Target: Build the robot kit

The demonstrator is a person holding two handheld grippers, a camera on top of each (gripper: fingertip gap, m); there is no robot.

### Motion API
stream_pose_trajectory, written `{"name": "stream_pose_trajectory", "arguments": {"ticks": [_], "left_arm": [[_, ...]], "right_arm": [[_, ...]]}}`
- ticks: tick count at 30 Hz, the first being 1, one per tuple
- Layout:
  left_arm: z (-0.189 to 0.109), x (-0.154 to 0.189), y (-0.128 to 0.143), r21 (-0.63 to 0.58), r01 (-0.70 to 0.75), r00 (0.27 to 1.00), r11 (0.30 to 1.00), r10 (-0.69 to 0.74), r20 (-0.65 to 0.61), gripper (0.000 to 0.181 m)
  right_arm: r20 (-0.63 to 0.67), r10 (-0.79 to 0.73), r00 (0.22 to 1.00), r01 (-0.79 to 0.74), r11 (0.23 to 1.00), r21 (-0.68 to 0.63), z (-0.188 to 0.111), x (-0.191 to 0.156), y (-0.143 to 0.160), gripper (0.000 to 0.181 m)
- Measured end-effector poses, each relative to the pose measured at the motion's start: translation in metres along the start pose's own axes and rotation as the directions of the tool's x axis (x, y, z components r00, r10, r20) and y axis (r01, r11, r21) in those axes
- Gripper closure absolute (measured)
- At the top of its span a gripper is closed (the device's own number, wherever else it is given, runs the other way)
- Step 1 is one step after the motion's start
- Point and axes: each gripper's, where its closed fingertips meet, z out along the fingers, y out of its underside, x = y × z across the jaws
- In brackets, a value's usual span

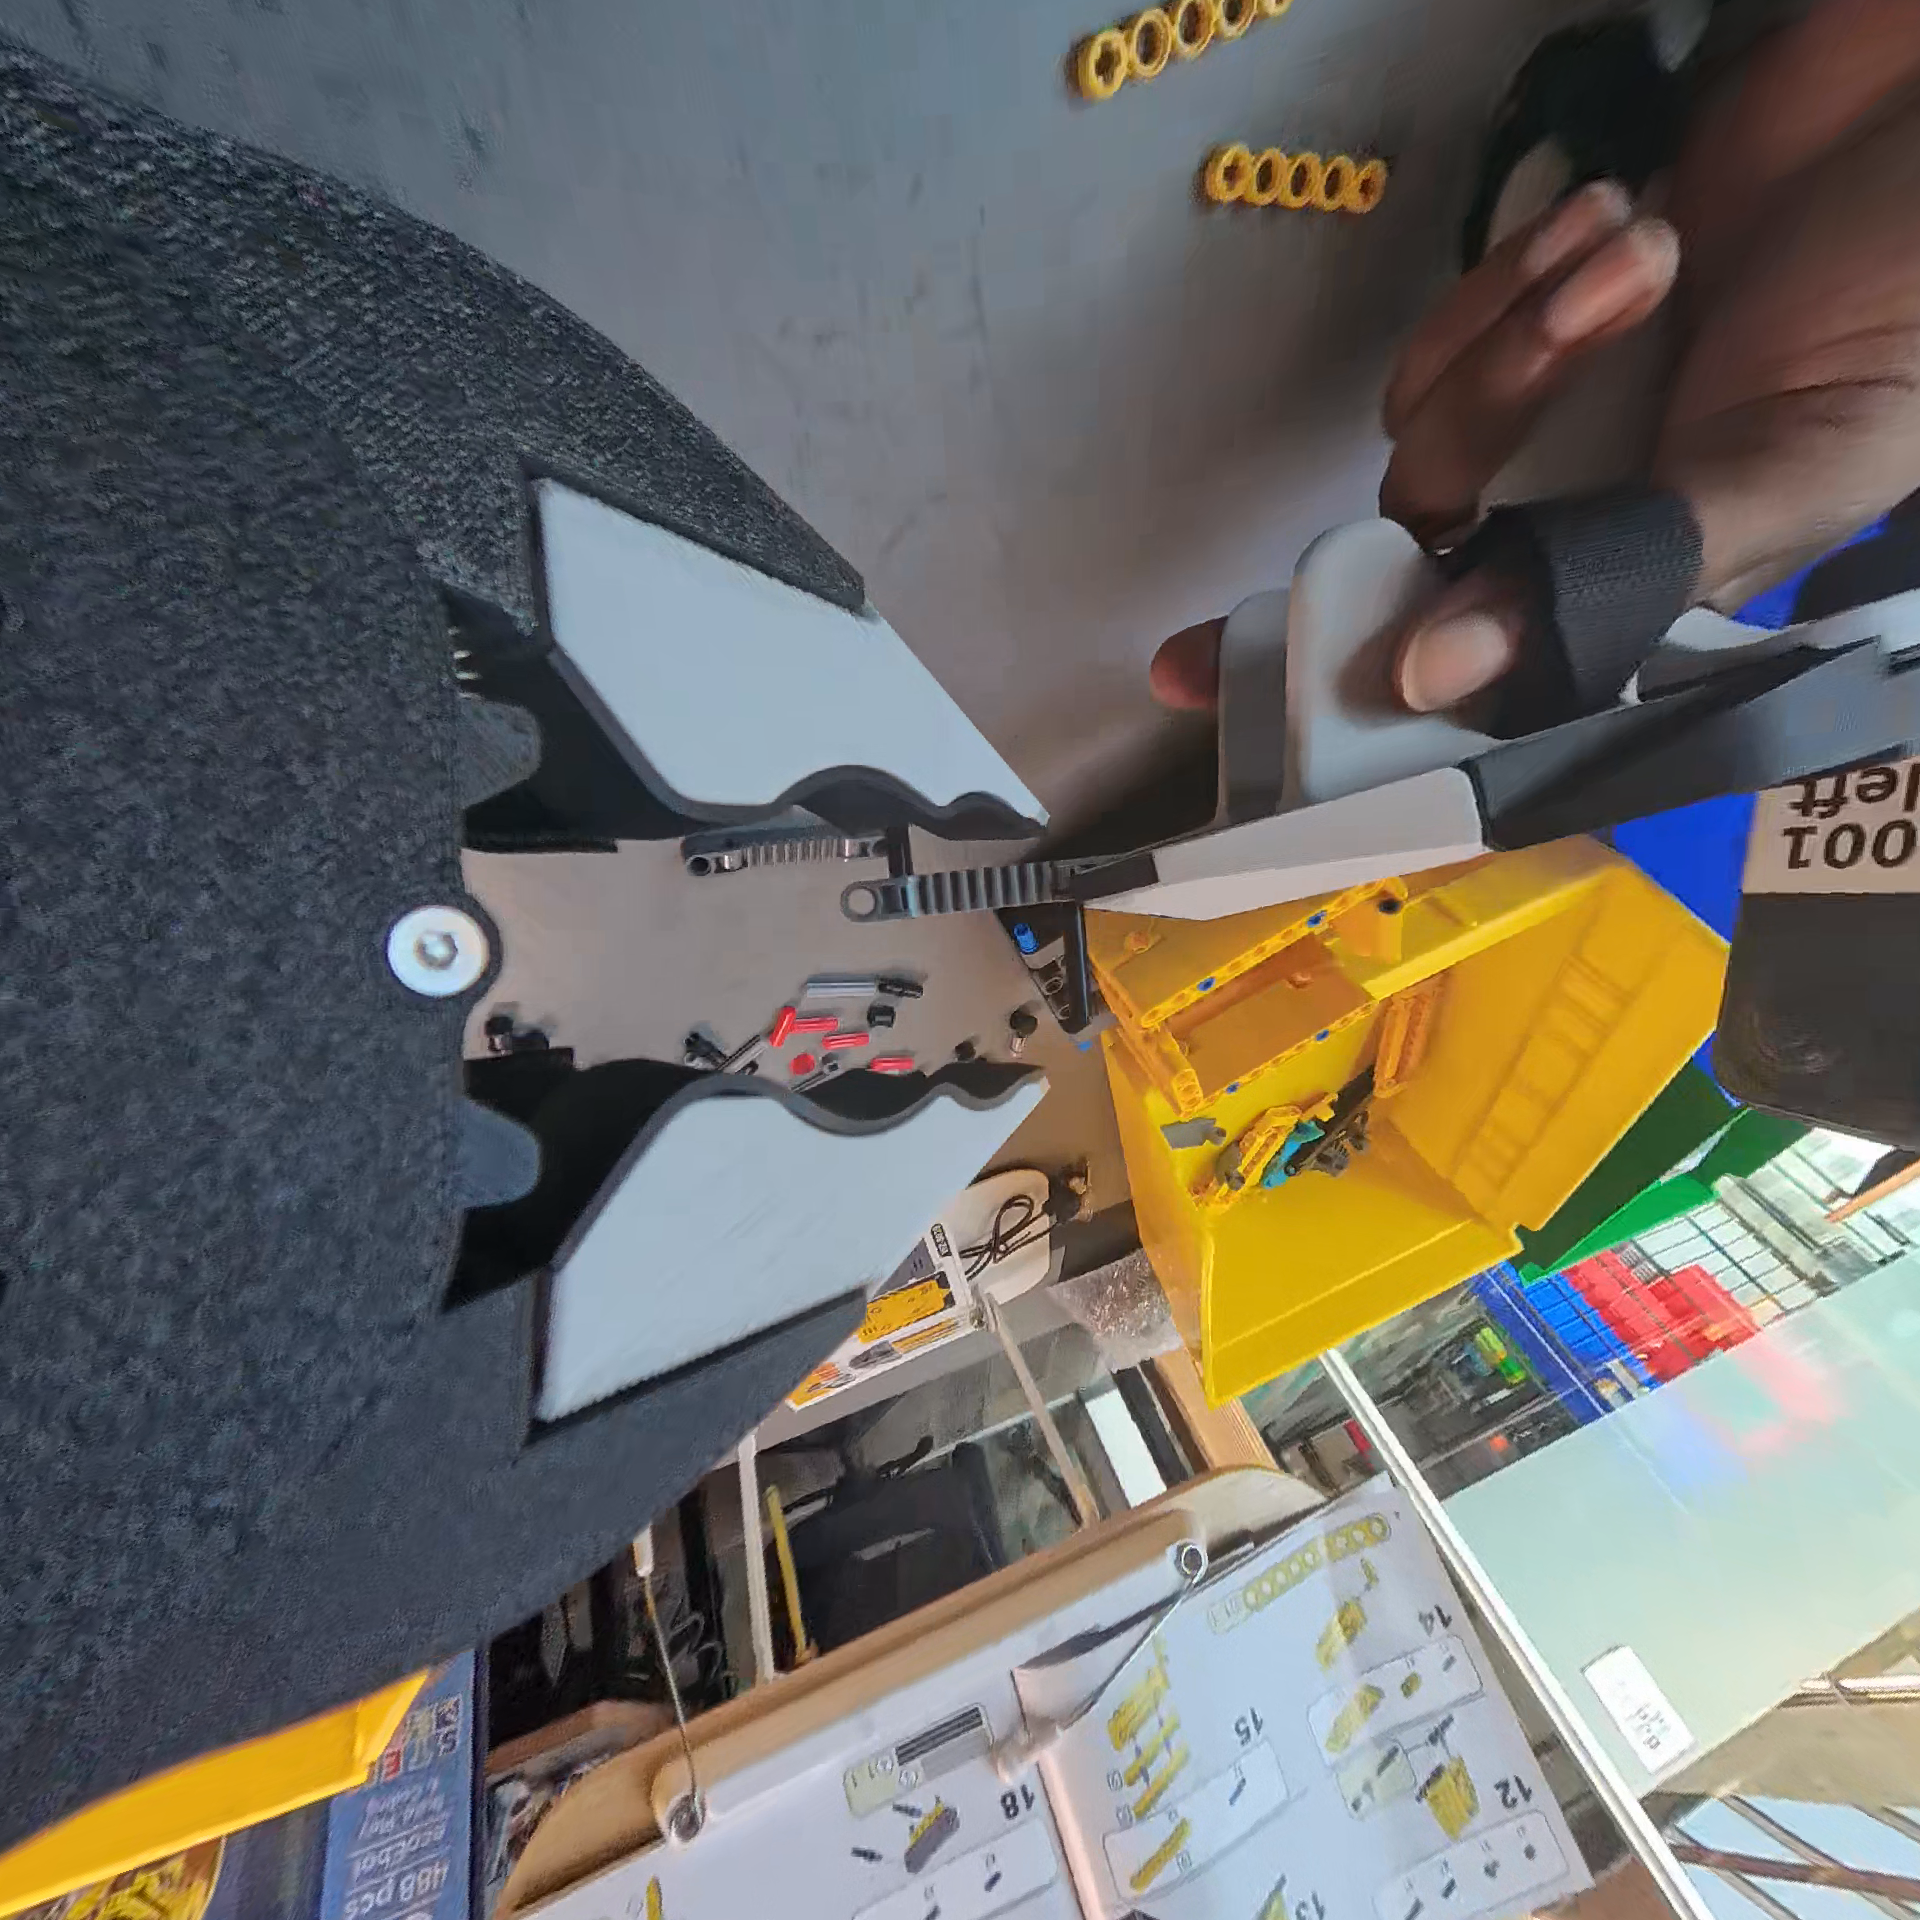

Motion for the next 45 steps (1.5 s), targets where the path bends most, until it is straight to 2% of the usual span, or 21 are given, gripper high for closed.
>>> {"name": "stream_pose_trajectory", "arguments": {"ticks": [5,8,27,37,41,45], "left_arm": [[0.003,0.005,0.009,-0.039,-0.009,1.0,0.999,0.008,-0.004,0.175],[0.004,0.005,0.012,-0.057,-0.012,1.0,0.998,0.012,-0.001,0.175],[0.005,0.003,0.025,-0.138,-0.005,1.0,0.99,0.006,0.004,0.175],[0.003,0.003,0.027,-0.145,0.026,1.0,0.989,-0.028,-0.01,0.175],[0.003,0.003,0.023,-0.124,0.038,0.999,0.991,-0.042,-0.025,0.175],[0.0,0.006,0.017,-0.107,-0.01,1.0,0.994,0.008,-0.023,0.173]], "right_arm": [[0.037,-0.04,0.998,0.041,0.999,-0.015,0.003,-0.007,0.001,0.14],[0.055,-0.063,0.997,0.064,0.998,-0.025,0.004,-0.013,0.004,0.149],[0.057,-0.226,0.972,0.228,0.973,-0.035,0.006,-0.024,0.007,0.148],[0.054,-0.207,0.977,0.209,0.977,-0.038,0.007,-0.027,0.007,0.152],[0.044,-0.157,0.987,0.158,0.987,-0.034,0.008,-0.024,0.006,0.152],[0.008,-0.11,0.994,0.11,0.994,-0.025,0.008,-0.016,0.004,0.153]]}}
